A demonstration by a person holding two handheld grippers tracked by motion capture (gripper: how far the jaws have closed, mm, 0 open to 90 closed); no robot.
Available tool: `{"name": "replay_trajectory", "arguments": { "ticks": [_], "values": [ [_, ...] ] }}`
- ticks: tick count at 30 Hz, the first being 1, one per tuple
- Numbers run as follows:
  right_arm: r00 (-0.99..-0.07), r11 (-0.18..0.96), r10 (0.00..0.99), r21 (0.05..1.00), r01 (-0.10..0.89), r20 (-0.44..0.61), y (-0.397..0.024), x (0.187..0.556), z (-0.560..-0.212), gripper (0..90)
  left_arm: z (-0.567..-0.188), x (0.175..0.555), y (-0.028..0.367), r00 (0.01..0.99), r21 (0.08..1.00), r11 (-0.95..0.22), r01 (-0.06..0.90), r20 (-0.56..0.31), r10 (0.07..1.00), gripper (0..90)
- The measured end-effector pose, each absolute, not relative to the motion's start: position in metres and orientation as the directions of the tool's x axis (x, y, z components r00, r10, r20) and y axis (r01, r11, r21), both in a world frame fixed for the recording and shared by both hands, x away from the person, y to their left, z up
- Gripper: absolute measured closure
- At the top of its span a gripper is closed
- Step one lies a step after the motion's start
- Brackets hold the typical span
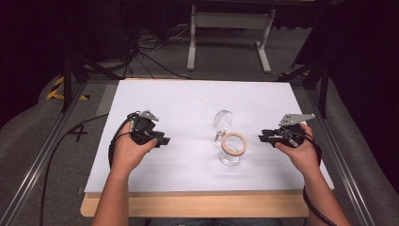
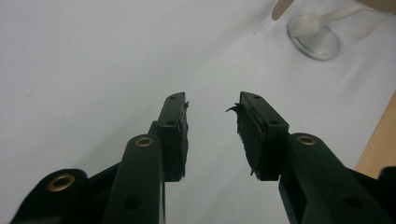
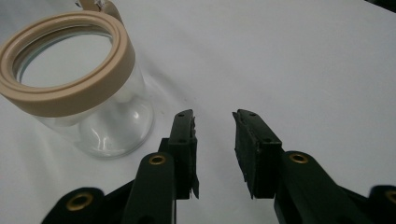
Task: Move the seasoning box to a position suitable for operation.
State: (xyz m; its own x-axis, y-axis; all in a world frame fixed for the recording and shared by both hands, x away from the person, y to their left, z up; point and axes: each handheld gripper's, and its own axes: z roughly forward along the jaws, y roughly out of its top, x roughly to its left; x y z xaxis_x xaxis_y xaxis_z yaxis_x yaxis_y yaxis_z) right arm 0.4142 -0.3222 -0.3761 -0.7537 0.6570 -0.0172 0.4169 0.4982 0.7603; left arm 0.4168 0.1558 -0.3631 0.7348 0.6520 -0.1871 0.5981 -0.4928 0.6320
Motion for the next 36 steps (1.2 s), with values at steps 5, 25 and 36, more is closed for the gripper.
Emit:
{"name": "replay_trajectory", "arguments": {
  "ticks": [5, 25, 36],
  "values": [
    [-0.748, 0.501, 0.663, 0.756, 0.421, -0.023, -0.323, 0.414, -0.376, 67.3, -0.357, 0.415, 0.154, 0.730, 0.636, -0.483, 0.601, -0.192, 0.656, 62.8],
    [-0.778, 0.481, 0.627, 0.777, 0.407, 0.020, -0.307, 0.410, -0.382, 83.2, -0.352, 0.412, 0.152, 0.751, 0.648, -0.491, 0.582, -0.197, 0.631, 67.8],
    [-0.812, 0.558, 0.584, 0.731, 0.392, -0.011, -0.284, 0.413, -0.402, 83.9, -0.352, 0.411, 0.150, 0.755, 0.647, -0.494, 0.581, -0.203, 0.623, 68.6]
  ]
}}
